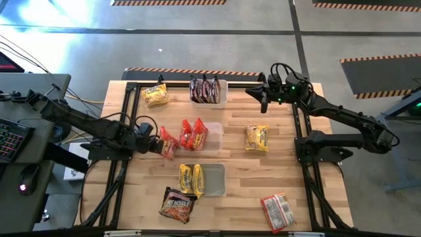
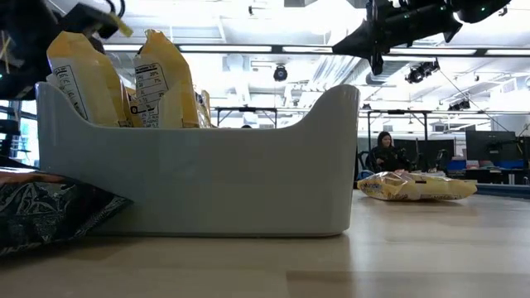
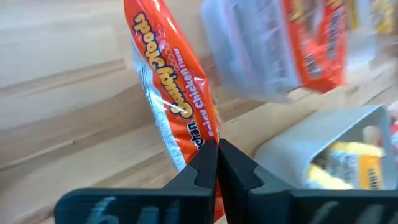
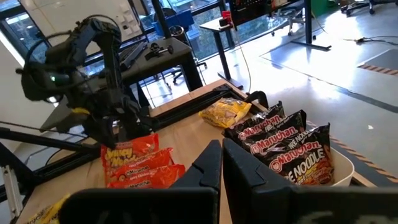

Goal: Sort Maruchan noodles
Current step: Put the orange noodle pack into the transparent bin

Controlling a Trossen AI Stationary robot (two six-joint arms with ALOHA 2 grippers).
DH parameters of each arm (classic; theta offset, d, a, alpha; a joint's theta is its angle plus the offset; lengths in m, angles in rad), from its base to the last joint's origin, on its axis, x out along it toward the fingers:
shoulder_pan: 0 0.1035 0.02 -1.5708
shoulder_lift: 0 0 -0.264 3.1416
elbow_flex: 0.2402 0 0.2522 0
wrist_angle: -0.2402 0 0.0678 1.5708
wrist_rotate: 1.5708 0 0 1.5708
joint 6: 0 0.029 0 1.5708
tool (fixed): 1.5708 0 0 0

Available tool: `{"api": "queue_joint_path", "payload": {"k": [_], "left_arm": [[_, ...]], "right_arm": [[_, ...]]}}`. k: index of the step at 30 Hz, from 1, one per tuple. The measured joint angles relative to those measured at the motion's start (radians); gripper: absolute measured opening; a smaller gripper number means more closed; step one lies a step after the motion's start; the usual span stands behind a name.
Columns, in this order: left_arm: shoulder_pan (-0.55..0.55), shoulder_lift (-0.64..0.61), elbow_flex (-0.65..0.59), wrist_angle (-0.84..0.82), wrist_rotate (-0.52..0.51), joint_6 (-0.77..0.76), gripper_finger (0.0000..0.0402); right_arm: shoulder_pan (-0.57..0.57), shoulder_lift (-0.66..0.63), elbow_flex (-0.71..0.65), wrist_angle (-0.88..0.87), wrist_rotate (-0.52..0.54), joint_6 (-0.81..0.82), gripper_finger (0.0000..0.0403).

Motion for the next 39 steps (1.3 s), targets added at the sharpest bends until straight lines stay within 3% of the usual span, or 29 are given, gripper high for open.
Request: {"api": "queue_joint_path", "payload": {"k": [8, 18, 23, 30, 39], "left_arm": [[0.02, 0.052, 0.091, -0.001, -0.076, 0.061, 0.0], [0.061, 0.177, 0.418, -0.235, -0.133, 0.202, 0.0], [0.078, 0.241, 0.561, -0.215, -0.205, 0.278, 0.0], [0.153, 0.416, 0.722, -0.205, -0.219, 0.44, 0.0], [0.2, 0.609, 0.744, 0.02, -0.239, 0.496, 0.0]], "right_arm": [[0.0, 0.0, 0.0, -0.004, -0.015, -0.01, 0.0], [0.0, 0.0, 0.0, -0.005, -0.017, -0.022, 0.0], [0.0, 0.0, 0.0, -0.006, -0.017, -0.033, 0.0], [0.0, 0.0, 0.0, -0.006, -0.035, -0.036, 0.0], [0.0, 0.0, 0.0, -0.006, -0.06, -0.064, 0.0]]}}
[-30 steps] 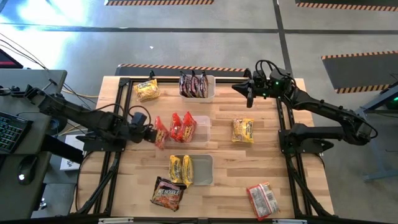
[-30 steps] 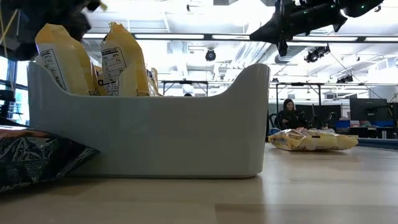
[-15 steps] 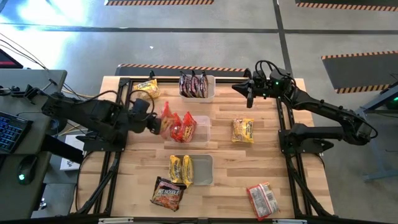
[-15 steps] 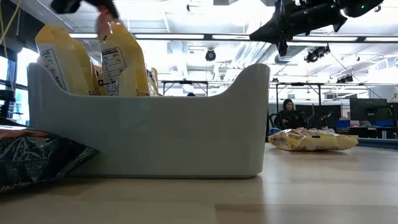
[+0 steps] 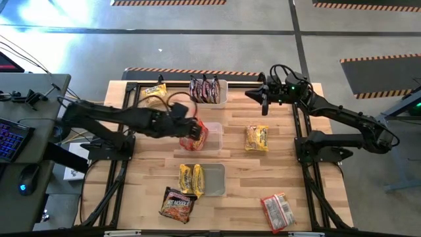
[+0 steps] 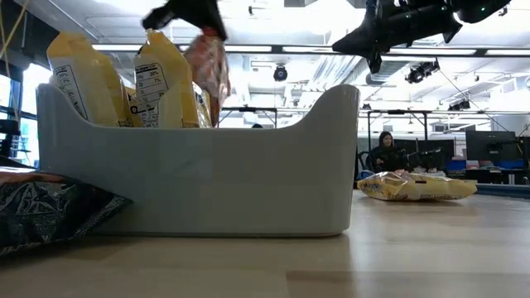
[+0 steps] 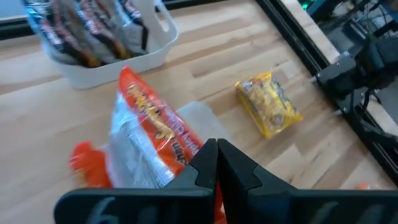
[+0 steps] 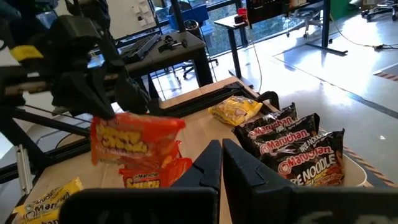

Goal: Sort Maruchan noodles
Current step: Put the orange noodle pack into the transparent bin

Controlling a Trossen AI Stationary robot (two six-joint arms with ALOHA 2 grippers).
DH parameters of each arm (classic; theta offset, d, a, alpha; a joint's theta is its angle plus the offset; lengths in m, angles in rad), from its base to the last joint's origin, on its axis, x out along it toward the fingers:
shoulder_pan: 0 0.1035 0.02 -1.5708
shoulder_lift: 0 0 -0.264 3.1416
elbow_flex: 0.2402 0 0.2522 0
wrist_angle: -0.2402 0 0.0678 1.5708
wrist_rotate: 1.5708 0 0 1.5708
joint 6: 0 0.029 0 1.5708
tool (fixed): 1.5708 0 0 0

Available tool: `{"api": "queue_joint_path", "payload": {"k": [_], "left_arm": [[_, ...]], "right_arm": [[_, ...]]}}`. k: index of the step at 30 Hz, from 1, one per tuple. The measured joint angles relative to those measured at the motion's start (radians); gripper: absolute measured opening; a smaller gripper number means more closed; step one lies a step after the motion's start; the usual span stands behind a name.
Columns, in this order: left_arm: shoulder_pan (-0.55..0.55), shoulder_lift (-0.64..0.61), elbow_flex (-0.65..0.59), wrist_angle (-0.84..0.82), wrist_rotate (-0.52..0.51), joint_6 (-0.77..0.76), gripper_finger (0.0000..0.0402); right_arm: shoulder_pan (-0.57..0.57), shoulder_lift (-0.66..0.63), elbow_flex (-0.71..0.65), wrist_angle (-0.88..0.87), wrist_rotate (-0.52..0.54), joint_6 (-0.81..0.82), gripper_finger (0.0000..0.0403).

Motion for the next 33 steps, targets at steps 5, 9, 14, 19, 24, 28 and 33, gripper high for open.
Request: {"api": "queue_joint_path", "payload": {"k": [5, 9, 14, 19, 24, 28, 33], "left_arm": [[0.0, 0.085, 0.0, 0.104, -0.016, 0.002, 0.0], [-0.004, 0.121, 0.0, 0.163, -0.018, -0.003, 0.0], [-0.012, 0.125, 0.0, 0.172, -0.001, -0.042, 0.0], [-0.012, 0.126, 0.0, 0.187, 0.166, -0.015, 0.0013], [-0.035, 0.149, 0.0, 0.19, 0.303, 0.161, 0.0059], [-0.084, 0.186, 0.0, 0.186, 0.323, 0.366, 0.0107], [-0.144, 0.272, 0.0, 0.189, 0.265, 0.576, 0.0158]], "right_arm": [[0.0, 0.0, 0.0, -0.001, -0.033, -0.018, 0.0], [0.0, 0.003, 0.0, -0.026, -0.076, -0.016, 0.0], [0.0, 0.046, 0.001, -0.106, -0.184, 0.027, 0.0], [0.015, 0.083, 0.001, -0.134, -0.194, 0.015, 0.0002], [0.021, 0.092, 0.001, -0.125, -0.187, -0.022, 0.0028], [0.017, 0.092, 0.001, -0.126, -0.187, -0.025, 0.0066], [0.017, 0.092, 0.001, -0.129, -0.185, -0.051, 0.0107]]}}
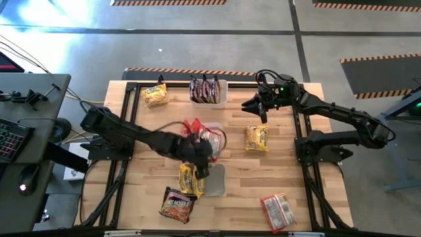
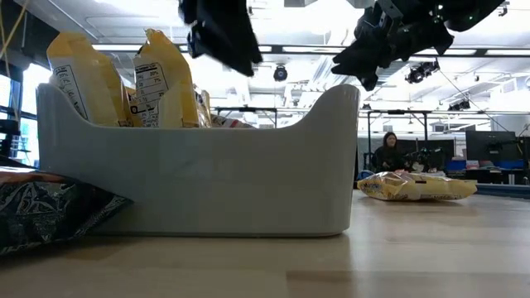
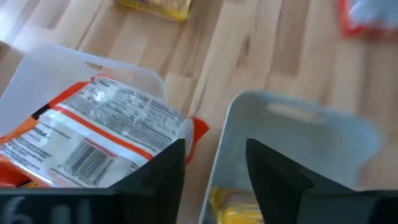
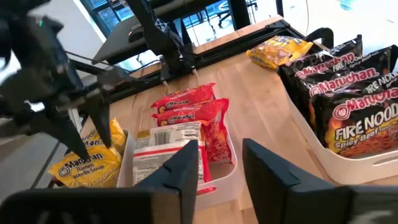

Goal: Sort Maruchan noodles
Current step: Put the orange noodle pack into the transparent bin

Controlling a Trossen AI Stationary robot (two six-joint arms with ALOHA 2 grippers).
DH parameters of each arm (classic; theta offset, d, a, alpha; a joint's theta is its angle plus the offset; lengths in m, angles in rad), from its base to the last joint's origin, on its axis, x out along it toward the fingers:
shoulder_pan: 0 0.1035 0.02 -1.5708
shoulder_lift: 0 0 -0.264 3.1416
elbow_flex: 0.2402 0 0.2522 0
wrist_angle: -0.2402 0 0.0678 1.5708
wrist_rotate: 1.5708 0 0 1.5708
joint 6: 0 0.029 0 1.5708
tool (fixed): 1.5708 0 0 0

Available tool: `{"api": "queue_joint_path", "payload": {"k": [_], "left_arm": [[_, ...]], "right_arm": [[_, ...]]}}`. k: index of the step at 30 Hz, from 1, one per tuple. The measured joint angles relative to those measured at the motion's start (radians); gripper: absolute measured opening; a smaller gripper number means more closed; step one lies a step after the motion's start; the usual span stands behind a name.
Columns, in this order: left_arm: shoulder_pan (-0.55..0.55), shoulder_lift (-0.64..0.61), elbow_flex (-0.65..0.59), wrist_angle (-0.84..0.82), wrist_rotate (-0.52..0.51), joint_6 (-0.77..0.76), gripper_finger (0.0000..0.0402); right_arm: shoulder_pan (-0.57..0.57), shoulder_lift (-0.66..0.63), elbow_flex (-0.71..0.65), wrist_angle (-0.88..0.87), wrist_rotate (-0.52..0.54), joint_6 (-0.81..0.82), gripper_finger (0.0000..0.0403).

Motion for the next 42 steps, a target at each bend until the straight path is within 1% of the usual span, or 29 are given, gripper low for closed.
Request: {"api": "queue_joint_path", "payload": {"k": [2, 6, 12, 14, 21, 23, 26, 30, 33, 34, 39, 42], "left_arm": [[-0.013, 0.036, -0.001, -0.007, -0.042, 0.018, 0.0173], [-0.016, 0.088, -0.001, -0.008, -0.073, 0.019, 0.0193], [-0.016, 0.121, -0.001, -0.061, -0.152, 0.079, 0.0202], [-0.01, 0.129, -0.001, -0.064, -0.158, 0.116, 0.0202], [-0.003, 0.142, -0.001, -0.078, -0.116, 0.243, 0.0199], [-0.002, 0.141, -0.001, -0.074, -0.114, 0.245, 0.0189], [0.005, 0.141, -0.001, -0.077, -0.117, 0.246, 0.0156], [0.009, 0.141, -0.001, -0.092, -0.123, 0.271, 0.0082], [0.013, 0.14, -0.001, -0.093, -0.086, 0.288, 0.002], [0.015, 0.14, -0.001, -0.093, -0.075, 0.288, 0.0011], [0.018, 0.127, 0.0, -0.101, -0.058, 0.277, 0.0004], [0.025, 0.105, 0.0, -0.112, -0.054, 0.221, 0.0001]], "right_arm": [[0.0, 0.0, 0.0, 0.0, 0.007, 0.0, 0.0117], [0.0, 0.0, 0.0, -0.003, 0.019, 0.0, 0.0126], [0.0, 0.0, 0.0, -0.003, 0.029, 0.0, 0.0126], [0.0, 0.0, 0.0, -0.002, 0.029, -0.007, 0.0126], [0.0, 0.0, 0.0, 0.001, 0.036, -0.019, 0.0126], [0.0, 0.0, 0.0, 0.001, 0.044, -0.019, 0.0126], [0.0, 0.0, 0.0, 0.0, 0.055, -0.019, 0.0126], [0.0, 0.0, 0.0, 0.001, 0.056, -0.019, 0.0126], [0.0, 0.0, 0.0, 0.001, 0.056, -0.019, 0.0126], [0.0, 0.0, 0.0, 0.001, 0.056, -0.019, 0.0126], [0.0, 0.0, 0.0, 0.001, 0.056, -0.018, 0.0126], [0.0, 0.0, 0.0, 0.001, 0.056, -0.017, 0.0126]]}}
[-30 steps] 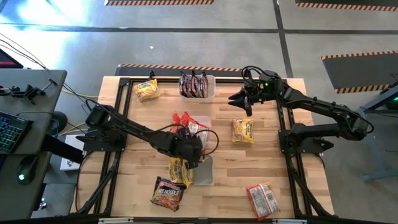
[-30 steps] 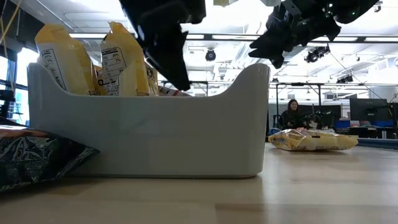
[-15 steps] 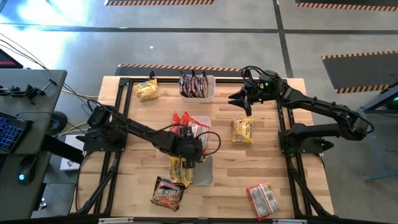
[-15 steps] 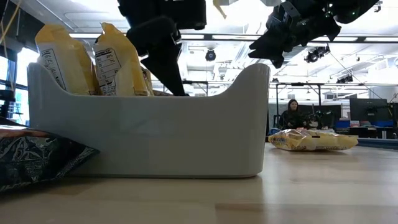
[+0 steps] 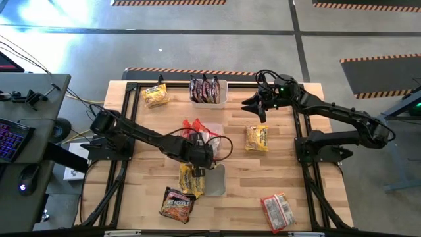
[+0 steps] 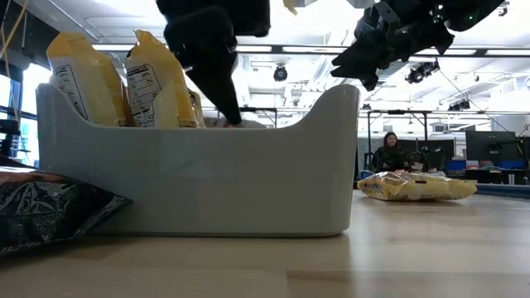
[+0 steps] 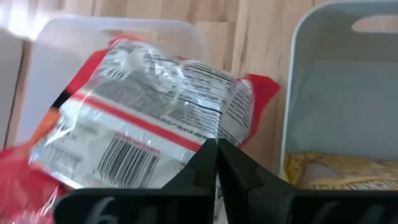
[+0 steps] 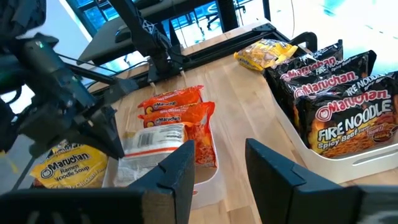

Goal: Sort Maruchan noodles
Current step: Put the orange noodle pack into the transparent bin

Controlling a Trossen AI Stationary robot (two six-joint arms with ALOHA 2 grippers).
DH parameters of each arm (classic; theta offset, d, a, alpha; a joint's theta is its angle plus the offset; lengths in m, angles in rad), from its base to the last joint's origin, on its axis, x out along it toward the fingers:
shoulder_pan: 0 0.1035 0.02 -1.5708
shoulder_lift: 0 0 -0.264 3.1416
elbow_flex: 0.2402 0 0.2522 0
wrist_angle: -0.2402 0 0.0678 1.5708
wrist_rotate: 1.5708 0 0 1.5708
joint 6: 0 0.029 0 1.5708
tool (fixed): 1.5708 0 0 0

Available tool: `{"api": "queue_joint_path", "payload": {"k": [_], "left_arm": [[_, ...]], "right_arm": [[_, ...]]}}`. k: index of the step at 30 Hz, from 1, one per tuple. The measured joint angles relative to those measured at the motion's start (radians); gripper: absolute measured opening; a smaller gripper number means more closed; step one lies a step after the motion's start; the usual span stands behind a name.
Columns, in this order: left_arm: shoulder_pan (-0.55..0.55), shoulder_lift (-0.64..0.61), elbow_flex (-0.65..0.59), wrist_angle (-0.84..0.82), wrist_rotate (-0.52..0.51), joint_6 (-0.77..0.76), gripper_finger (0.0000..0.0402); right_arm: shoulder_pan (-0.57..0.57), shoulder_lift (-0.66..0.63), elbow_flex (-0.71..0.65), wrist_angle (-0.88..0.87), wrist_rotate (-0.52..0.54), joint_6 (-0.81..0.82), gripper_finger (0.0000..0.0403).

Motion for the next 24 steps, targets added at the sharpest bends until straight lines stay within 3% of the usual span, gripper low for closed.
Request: {"api": "queue_joint_path", "payload": {"k": [11, 15, 24], "left_arm": [[0.044, -0.132, 0.0, -0.003, 0.0, -0.178, 0.0], [0.077, -0.17, 0.0, 0.013, 0.01, -0.232, 0.0], [0.149, -0.229, 0.0, 0.082, 0.06, -0.309, 0.0]], "right_arm": [[0.0, 0.0, 0.0, 0.005, -0.018, -0.008, 0.0126], [0.04, 0.0, 0.0, 0.003, -0.049, -0.111, 0.0129], [0.212, 0.118, 0.0, 0.013, 0.021, -0.268, 0.0215]]}}
